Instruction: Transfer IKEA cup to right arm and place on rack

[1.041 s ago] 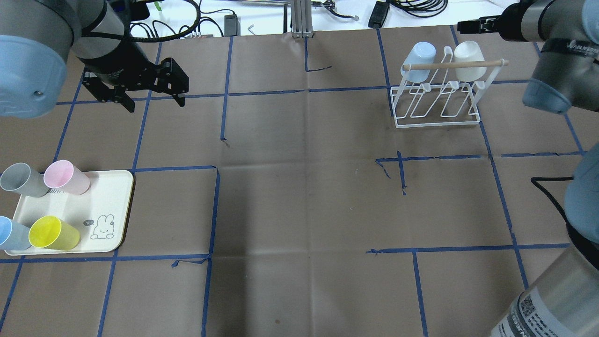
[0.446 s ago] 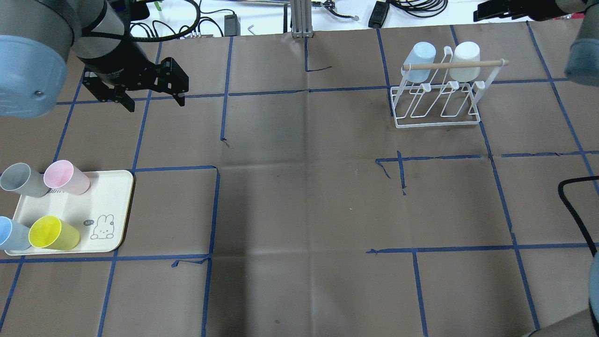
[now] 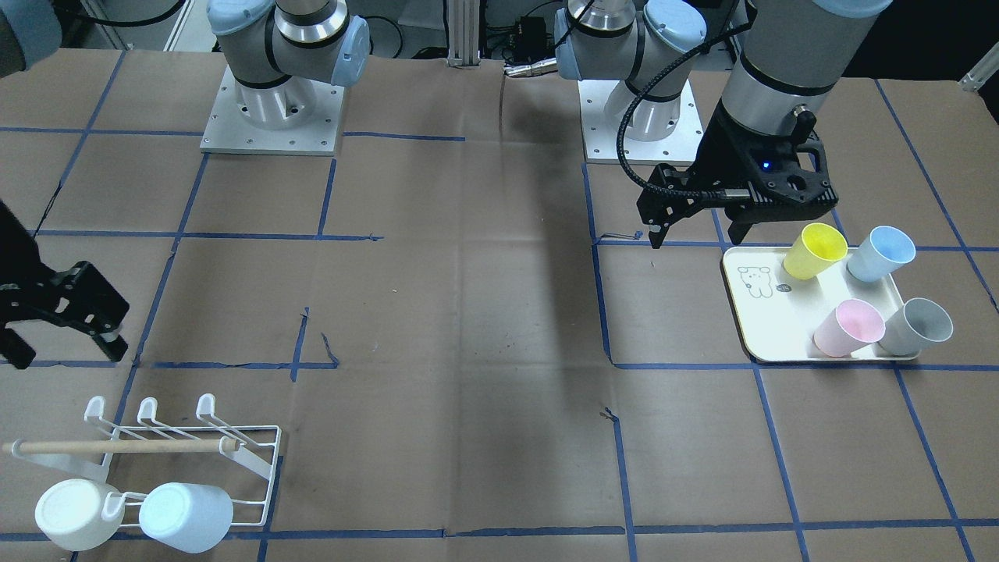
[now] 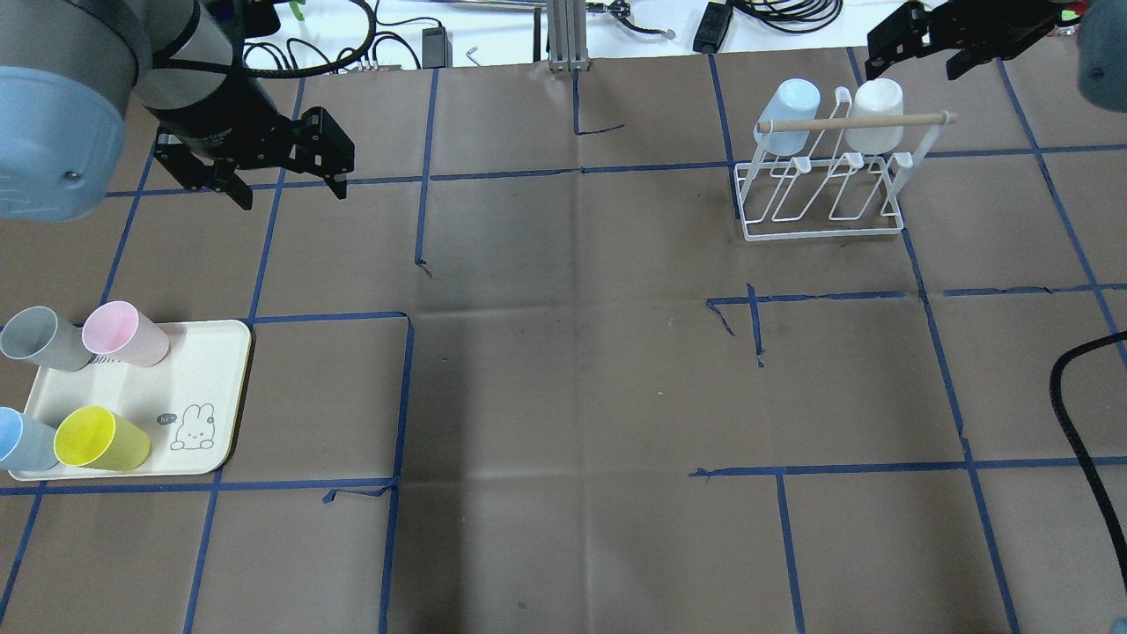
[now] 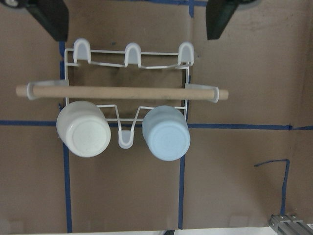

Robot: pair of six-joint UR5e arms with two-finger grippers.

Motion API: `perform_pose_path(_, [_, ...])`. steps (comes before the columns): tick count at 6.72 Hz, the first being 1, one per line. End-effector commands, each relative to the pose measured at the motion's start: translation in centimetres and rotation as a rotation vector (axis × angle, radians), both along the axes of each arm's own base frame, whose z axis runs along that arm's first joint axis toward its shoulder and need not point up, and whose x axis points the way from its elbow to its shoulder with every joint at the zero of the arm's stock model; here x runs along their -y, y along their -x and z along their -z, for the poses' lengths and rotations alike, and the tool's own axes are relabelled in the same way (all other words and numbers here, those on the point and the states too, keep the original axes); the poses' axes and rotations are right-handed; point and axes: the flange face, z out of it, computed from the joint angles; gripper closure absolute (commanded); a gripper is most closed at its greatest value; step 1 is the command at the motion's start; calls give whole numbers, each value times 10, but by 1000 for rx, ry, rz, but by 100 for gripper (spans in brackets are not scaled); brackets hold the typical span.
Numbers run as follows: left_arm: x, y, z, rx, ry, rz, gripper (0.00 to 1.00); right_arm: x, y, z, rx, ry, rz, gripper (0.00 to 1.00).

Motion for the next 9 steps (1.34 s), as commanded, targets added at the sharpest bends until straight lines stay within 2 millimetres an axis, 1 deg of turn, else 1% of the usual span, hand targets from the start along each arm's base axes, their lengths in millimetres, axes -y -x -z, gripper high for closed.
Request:
perform_pose_path(1, [0,-1,0,0,1,0,1,-26,-70,-21,3,-52,31,0])
perform_pose_path(2, [0,-1,0,0,1,-2,0,-48,-109,-22,-22,-67,-17,0])
perform_pose_path(3, [0,-1,0,0,1,0,1,-78,-113,-17,-92,-203,11,0])
perform_pose_path(4, [0,-1,0,0,1,0,1,-95,-112,-18,-107,-263,20,0])
perform_pose_path(5, [0,-1,0,0,1,0,0,-119,-114,-28,-102,-304,15,0])
perform_pose_path(6, [0,-1,0,0,1,0,1,-145,-115,-47,-94,-279,21,0])
perform_pose_path(7, [0,-1,0,0,1,0,1,-149,-117,-52,-93,-266,17,0])
perform_pose_path(8, [0,-1,0,0,3,0,1,-148,-120,-54,-89,-252,11,0])
perform_pose_path(9, [0,-1,0,0,3,0,0,-147,-120,-51,-89,-257,11,0])
